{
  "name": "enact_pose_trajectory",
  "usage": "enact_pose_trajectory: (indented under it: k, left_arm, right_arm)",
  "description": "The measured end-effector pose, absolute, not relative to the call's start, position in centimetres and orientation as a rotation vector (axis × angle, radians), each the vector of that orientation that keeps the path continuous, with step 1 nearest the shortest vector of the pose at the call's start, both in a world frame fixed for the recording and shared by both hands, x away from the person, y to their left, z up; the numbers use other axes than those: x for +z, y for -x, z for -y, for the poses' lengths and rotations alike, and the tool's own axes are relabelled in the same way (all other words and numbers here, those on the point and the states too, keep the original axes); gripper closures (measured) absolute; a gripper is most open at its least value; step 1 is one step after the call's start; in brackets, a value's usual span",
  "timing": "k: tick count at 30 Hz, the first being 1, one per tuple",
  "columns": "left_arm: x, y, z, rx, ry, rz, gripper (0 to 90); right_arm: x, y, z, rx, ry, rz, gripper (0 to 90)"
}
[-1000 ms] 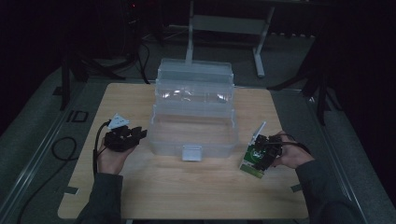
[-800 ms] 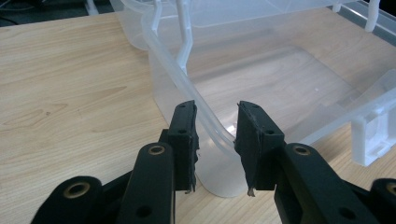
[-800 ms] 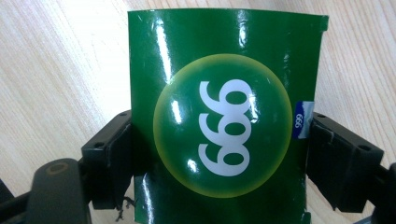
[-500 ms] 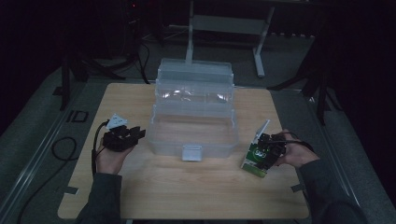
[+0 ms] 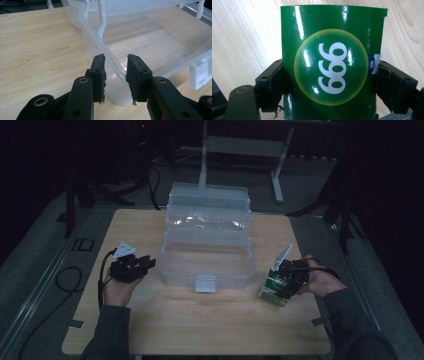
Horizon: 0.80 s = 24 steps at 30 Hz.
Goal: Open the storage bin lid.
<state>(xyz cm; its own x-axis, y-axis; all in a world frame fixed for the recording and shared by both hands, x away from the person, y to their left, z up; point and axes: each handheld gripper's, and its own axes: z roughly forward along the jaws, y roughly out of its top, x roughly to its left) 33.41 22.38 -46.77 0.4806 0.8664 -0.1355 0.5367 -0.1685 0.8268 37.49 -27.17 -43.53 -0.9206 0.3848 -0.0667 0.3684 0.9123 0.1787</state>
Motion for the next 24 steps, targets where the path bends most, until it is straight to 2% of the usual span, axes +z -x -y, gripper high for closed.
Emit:
enact_pose_trajectory:
  k: [24]
  left_arm:
    - [-46.7, -33.4, -22.5, 0.472, -1.839, -1.178, 67.9]
  right_arm:
    - [-40.0, -37.9, 26.4, 0.293, -0.481, -2.938, 17.9]
